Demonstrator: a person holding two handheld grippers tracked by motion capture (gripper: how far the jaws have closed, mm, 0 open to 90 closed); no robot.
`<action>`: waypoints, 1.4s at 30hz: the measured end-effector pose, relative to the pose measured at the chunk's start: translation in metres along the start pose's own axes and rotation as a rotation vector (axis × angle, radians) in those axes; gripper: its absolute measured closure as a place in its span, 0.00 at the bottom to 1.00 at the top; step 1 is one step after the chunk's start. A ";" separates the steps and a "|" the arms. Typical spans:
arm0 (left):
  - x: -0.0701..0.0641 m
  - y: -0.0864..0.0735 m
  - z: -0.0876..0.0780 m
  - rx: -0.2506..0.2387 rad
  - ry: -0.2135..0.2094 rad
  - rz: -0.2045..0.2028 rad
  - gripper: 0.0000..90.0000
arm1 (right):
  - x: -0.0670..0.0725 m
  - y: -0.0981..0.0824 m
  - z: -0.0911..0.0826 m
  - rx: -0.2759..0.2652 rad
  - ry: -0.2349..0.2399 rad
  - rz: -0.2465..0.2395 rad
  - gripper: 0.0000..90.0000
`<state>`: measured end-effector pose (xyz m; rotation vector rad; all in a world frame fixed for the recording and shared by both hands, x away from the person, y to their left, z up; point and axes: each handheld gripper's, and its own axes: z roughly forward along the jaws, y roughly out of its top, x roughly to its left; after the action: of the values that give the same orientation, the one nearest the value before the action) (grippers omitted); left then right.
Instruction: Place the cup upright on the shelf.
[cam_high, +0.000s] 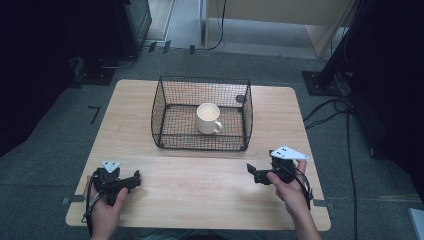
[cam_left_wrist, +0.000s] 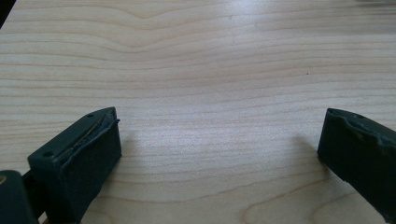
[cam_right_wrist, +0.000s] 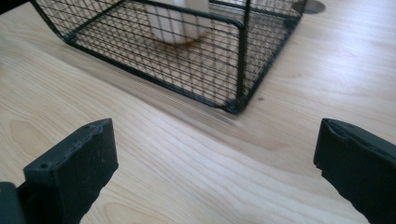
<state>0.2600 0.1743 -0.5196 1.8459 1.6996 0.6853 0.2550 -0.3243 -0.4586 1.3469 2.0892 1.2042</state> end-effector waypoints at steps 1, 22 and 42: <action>0.000 0.000 0.000 0.000 0.000 0.000 0.00 | -0.002 -0.002 -0.001 0.002 -0.004 0.005 0.00; 0.000 0.000 0.000 0.000 0.000 0.000 0.00 | -0.043 -0.052 -0.021 0.047 -0.124 0.100 0.00; 0.000 0.000 0.000 0.000 0.000 0.000 0.00 | -0.070 -0.094 -0.042 0.100 -0.252 0.158 0.00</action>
<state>0.2600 0.1743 -0.5196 1.8457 1.6998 0.6851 0.2077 -0.4210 -0.5212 1.6423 1.9164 0.9412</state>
